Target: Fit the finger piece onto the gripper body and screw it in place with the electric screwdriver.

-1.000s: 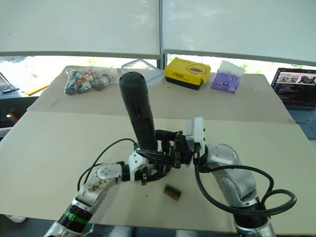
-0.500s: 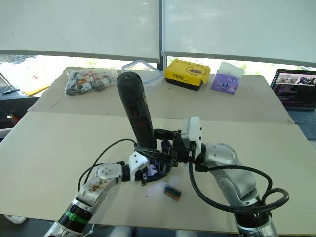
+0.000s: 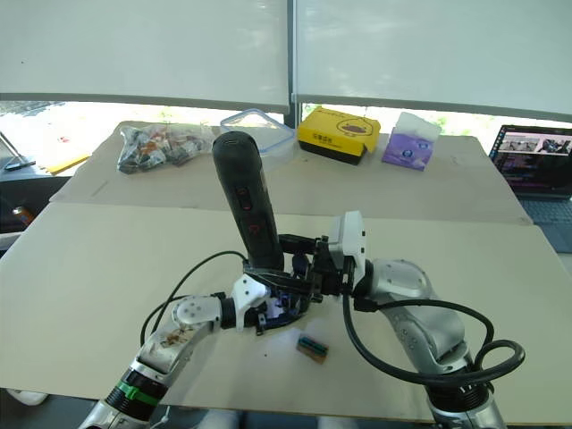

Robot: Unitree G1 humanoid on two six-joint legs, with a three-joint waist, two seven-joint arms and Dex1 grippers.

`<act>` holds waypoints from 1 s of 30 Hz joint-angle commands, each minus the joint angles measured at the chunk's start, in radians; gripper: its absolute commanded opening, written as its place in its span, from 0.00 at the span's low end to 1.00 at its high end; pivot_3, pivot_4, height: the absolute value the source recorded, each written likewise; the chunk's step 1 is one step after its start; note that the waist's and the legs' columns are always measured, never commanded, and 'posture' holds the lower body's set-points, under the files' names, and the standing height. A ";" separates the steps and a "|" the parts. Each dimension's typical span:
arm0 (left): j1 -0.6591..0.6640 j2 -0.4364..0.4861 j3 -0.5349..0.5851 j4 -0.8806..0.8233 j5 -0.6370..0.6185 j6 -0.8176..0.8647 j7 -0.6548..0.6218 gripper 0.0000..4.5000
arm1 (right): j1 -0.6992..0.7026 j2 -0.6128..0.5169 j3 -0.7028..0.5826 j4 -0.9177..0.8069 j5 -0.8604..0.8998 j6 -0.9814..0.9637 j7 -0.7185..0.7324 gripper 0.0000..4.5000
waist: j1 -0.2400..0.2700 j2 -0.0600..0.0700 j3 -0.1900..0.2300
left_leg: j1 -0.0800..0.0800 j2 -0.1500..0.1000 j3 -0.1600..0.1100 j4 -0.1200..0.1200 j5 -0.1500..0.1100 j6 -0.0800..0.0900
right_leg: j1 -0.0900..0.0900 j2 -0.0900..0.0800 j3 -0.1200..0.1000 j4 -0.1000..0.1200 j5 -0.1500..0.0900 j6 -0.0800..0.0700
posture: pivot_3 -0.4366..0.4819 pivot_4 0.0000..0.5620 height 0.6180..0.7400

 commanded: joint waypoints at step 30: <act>0.053 -0.014 0.037 0.049 0.002 -0.079 0.067 0.99 | -0.190 -0.222 -0.386 -0.084 0.537 0.252 -0.063 0.43 | 0.002 0.000 0.002 | -0.002 0.000 0.000 0.001 0.000 0.000 | -0.001 0.000 0.001 0.000 0.001 -0.001 | 0.48 0.27 1.00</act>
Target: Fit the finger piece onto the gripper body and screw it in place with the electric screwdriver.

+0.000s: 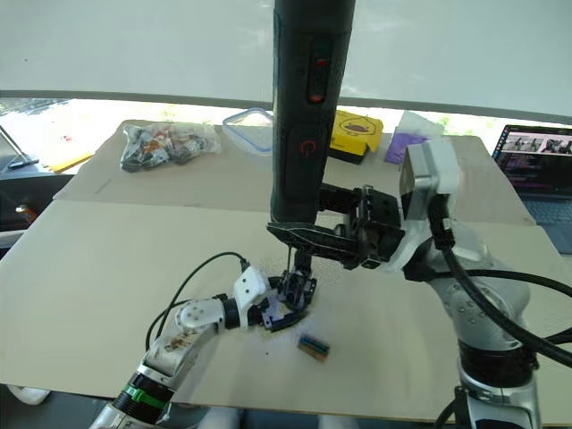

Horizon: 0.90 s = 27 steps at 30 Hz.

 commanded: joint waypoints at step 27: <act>0.304 0.549 0.567 -0.187 -0.440 0.005 -0.450 0.99 | 0.010 -0.596 0.374 0.891 -0.838 0.052 0.504 0.43 | -0.022 0.013 0.019 | -0.010 0.000 0.006 -0.009 0.000 0.000 | -0.019 -0.003 0.002 0.000 0.001 0.004 | 0.48 0.27 1.00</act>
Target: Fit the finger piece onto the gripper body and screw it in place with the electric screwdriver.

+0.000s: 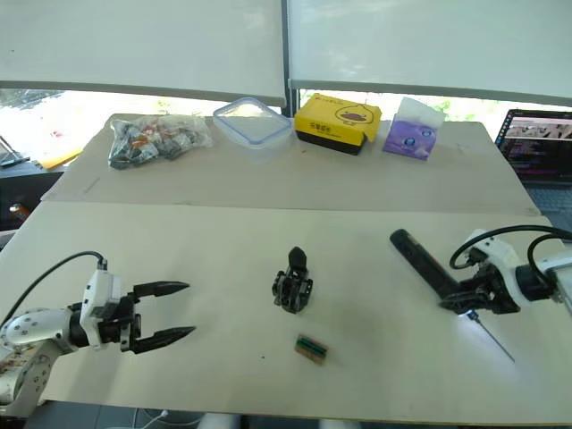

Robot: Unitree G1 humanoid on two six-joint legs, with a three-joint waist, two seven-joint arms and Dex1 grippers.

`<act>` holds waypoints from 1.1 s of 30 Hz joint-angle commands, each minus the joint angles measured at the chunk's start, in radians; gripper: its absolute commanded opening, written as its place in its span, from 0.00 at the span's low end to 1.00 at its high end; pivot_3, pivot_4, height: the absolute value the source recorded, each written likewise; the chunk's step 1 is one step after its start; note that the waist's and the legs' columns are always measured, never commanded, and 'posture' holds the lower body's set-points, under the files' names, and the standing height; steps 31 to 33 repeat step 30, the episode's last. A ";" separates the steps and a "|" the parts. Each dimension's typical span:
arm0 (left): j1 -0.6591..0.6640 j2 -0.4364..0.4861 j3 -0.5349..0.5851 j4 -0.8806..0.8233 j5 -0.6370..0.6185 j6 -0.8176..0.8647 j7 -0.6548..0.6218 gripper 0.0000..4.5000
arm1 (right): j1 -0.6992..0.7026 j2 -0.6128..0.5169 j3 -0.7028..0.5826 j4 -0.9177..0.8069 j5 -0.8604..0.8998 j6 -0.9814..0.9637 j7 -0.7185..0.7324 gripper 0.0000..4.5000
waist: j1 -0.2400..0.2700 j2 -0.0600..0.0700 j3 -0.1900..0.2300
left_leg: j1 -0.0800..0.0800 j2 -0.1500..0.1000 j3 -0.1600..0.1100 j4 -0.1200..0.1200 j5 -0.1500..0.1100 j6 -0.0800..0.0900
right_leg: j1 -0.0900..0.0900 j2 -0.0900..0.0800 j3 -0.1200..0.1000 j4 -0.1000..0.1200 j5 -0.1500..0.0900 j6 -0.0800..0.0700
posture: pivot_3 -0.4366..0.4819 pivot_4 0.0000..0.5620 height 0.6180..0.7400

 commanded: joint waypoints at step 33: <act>0.075 0.142 0.237 0.191 0.179 -0.205 0.058 1.00 | 0.448 0.243 -0.730 -0.313 0.297 -0.783 0.266 0.99 | -0.003 -0.006 0.003 | 0.004 0.000 0.000 0.009 0.000 0.000 | 0.008 0.000 0.000 0.005 -0.001 -0.002 | 0.48 0.27 1.00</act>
